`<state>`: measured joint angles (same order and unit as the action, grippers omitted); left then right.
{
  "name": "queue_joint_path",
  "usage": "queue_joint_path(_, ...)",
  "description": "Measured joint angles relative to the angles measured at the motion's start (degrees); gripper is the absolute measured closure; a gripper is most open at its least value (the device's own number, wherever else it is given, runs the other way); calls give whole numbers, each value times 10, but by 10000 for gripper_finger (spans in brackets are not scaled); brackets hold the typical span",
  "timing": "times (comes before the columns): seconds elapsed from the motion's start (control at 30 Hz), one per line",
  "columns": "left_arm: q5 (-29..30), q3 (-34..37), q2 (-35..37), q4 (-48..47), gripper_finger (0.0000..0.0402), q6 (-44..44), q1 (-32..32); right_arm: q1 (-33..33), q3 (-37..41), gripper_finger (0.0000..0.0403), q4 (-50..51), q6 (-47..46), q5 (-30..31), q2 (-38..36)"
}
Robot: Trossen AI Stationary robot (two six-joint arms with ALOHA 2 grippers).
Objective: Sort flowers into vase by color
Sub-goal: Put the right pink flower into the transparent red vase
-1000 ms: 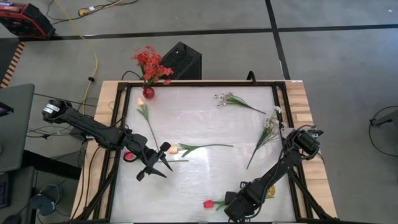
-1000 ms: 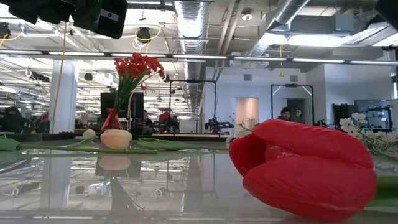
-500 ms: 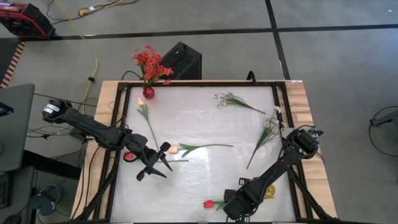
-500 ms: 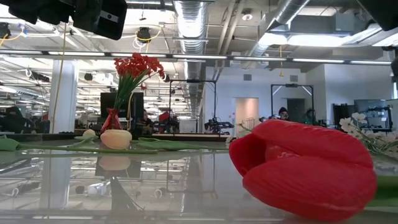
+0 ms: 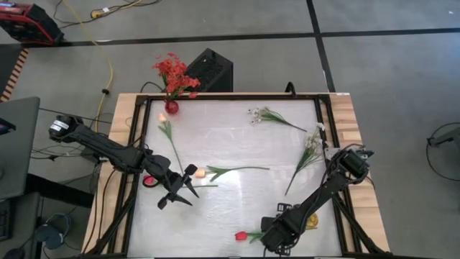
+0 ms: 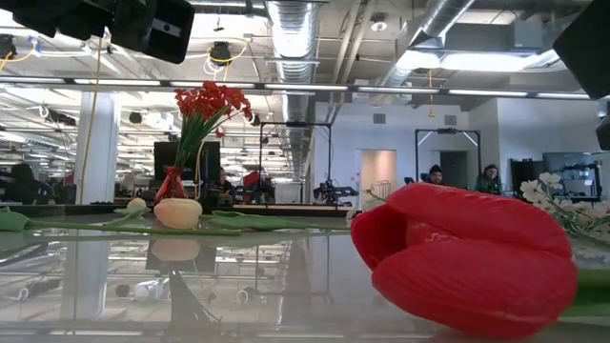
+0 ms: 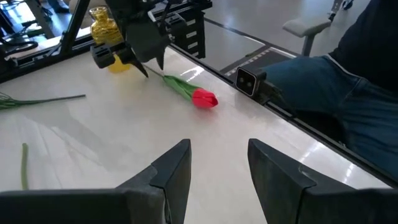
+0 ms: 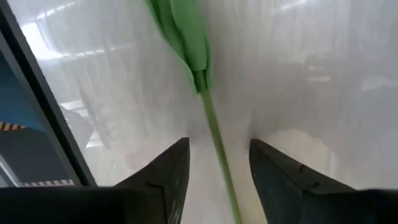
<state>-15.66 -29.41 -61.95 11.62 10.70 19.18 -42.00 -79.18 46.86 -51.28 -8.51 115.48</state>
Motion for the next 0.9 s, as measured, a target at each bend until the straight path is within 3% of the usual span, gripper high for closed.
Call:
queue_joint_path(0.1,0,0,0,-3,253,0,0,-6,5,253,-10,5,2,0)
queue_joint_path(0.3,0,0,0,-2,253,0,0,-21,5,381,-25,-27,5,0)
queue_joint_path(0.47,0,0,0,-2,253,1,0,-32,-21,379,-33,-57,8,1)
queue_joint_path(0.57,0,0,0,-2,253,1,0,-38,-44,387,-36,-51,39,-9)
queue_joint_path(0.63,0,0,0,-2,253,5,0,-40,-56,387,-37,-37,88,-23)
queue_joint_path(0.73,17,0,0,-2,253,18,0,-45,-58,387,-72,10,228,-60)
queue_joint_path(0.8,25,0,0,-1,253,30,0,-48,-59,387,-107,75,334,-86)
queue_joint_path(0.9,46,0,1,-1,253,46,-4,-48,-58,387,-156,199,432,-114)
